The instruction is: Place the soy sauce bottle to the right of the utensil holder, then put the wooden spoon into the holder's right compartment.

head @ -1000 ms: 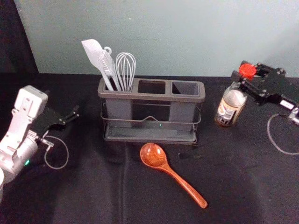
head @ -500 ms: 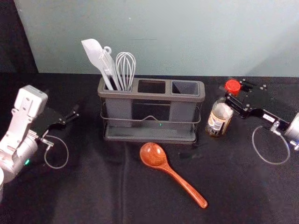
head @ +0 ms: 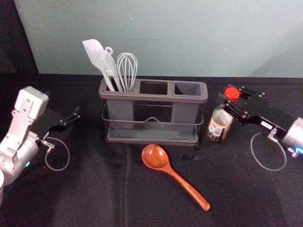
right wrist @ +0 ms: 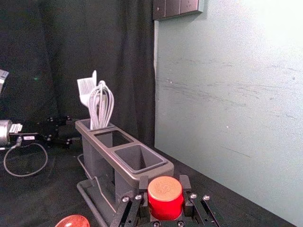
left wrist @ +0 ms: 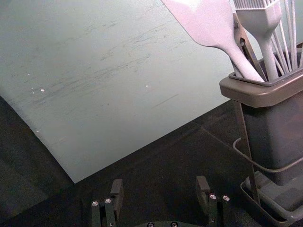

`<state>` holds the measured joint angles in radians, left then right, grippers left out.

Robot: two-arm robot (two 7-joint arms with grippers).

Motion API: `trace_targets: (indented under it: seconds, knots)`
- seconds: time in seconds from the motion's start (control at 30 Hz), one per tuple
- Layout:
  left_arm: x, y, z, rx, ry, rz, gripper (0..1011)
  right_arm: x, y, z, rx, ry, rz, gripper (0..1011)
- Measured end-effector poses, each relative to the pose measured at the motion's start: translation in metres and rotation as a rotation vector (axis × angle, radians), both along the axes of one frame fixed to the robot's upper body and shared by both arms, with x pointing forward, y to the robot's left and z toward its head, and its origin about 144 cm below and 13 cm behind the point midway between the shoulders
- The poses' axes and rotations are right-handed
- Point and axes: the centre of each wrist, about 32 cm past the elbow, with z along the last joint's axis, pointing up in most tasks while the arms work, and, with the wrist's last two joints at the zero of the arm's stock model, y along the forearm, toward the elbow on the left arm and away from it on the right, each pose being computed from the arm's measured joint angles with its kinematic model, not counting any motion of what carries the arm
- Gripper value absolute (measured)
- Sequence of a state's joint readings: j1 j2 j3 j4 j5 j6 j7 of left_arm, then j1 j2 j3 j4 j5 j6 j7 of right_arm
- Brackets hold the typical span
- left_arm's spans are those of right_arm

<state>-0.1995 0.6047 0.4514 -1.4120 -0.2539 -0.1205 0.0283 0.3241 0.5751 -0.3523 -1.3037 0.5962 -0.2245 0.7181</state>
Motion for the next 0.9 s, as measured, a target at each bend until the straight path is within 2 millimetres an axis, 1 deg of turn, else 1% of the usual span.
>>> trace_targets:
  seconds: [0.9]
  knots:
    - [0.000, 0.000, 0.000, 0.000, 0.000, 0.000, 1005, 0.005, 0.005, -0.011, -0.017, -0.015, -0.017, 392]
